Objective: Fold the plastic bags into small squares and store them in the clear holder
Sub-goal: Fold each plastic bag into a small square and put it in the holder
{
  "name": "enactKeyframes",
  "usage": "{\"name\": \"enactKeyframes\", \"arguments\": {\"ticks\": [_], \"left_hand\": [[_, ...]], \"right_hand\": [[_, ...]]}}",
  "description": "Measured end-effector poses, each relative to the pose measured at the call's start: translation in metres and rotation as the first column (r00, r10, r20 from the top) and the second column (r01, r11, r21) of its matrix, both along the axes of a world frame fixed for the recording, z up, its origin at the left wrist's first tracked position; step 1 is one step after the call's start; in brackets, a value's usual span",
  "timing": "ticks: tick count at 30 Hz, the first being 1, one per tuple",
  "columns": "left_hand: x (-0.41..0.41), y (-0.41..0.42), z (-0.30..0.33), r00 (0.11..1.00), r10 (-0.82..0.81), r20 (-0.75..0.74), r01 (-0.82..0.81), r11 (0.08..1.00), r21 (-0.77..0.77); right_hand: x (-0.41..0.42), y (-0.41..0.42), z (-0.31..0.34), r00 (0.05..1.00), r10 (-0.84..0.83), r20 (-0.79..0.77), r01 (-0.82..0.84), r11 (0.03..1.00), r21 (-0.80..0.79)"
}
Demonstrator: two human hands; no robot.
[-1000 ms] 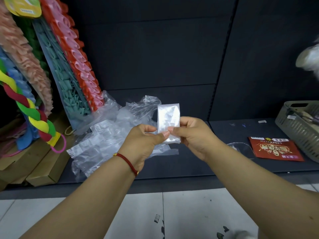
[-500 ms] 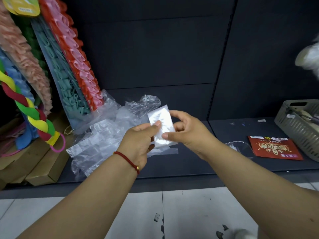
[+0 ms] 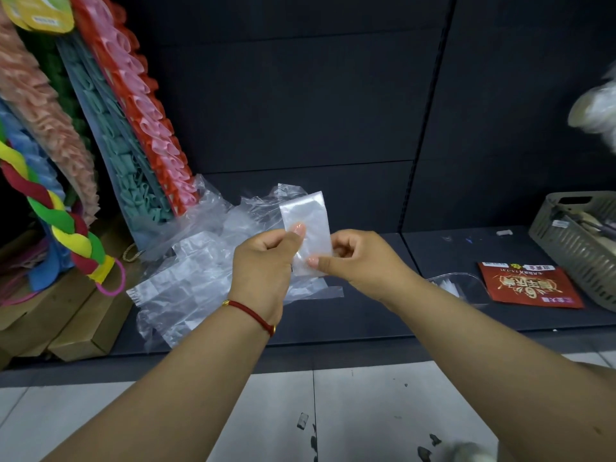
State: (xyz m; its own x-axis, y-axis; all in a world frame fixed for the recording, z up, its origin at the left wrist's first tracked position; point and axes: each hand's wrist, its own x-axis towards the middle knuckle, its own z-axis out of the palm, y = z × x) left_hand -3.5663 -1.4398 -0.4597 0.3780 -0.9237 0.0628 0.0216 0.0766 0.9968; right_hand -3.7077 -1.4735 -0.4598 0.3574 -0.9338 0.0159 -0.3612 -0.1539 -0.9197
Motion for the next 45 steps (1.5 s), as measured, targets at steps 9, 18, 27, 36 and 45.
{"name": "enactKeyframes", "arguments": {"ticks": [9, 18, 27, 36, 45], "left_hand": [[0.0, 0.005, 0.013, 0.979, -0.2, -0.037, 0.202, 0.978, 0.049], [0.011, 0.007, 0.017, 0.951, -0.28, 0.129, 0.296, 0.947, -0.127], [0.003, 0.011, 0.017, 0.972, -0.1, 0.213, 0.157, 0.949, -0.273], [-0.015, 0.011, 0.009, 0.953, 0.04, 0.3, 0.055, 0.952, -0.302], [-0.024, 0.009, 0.006, 0.985, 0.055, 0.163, -0.017, 0.974, -0.225]], "right_hand": [[-0.009, -0.002, 0.008, 0.945, -0.115, 0.306, 0.103, 0.993, 0.057], [-0.013, -0.003, 0.009, 0.858, -0.004, 0.514, 0.02, 0.999, -0.027], [-0.014, -0.002, 0.007, 0.91, 0.013, 0.415, 0.047, 0.99, -0.133], [-0.003, 0.002, 0.012, 0.925, -0.033, 0.379, 0.037, 0.999, -0.004], [-0.003, 0.002, 0.012, 0.937, -0.126, 0.327, 0.176, 0.976, -0.128]]}}
